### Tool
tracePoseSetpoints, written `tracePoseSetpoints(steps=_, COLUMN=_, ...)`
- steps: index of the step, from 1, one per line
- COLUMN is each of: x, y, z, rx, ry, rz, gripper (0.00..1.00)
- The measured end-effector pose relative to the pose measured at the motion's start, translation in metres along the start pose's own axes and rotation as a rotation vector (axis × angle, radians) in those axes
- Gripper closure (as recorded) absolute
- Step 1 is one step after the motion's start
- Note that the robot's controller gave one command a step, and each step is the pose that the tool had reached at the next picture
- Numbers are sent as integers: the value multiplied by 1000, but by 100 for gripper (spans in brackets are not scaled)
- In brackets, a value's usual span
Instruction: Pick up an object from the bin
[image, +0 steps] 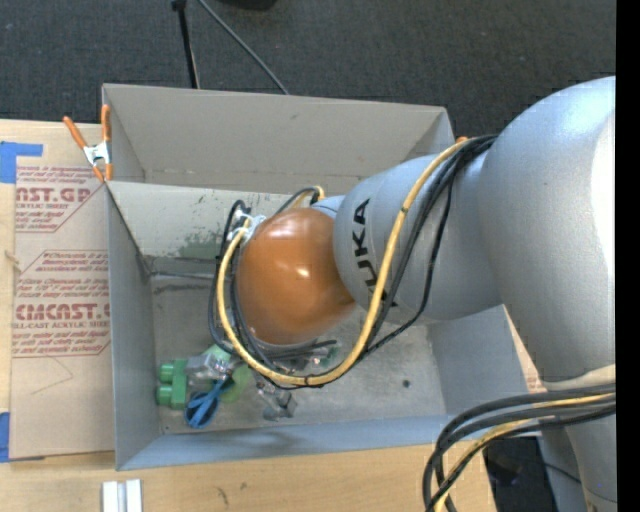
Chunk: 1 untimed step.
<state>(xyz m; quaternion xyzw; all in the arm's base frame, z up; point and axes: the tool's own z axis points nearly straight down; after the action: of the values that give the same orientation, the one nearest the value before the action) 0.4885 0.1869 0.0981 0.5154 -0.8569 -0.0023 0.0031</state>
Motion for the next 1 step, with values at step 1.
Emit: tracePoseSetpoints(steps=1, x=-1, y=-2, z=-5, rx=5, ry=-4, rz=3, gripper=100)
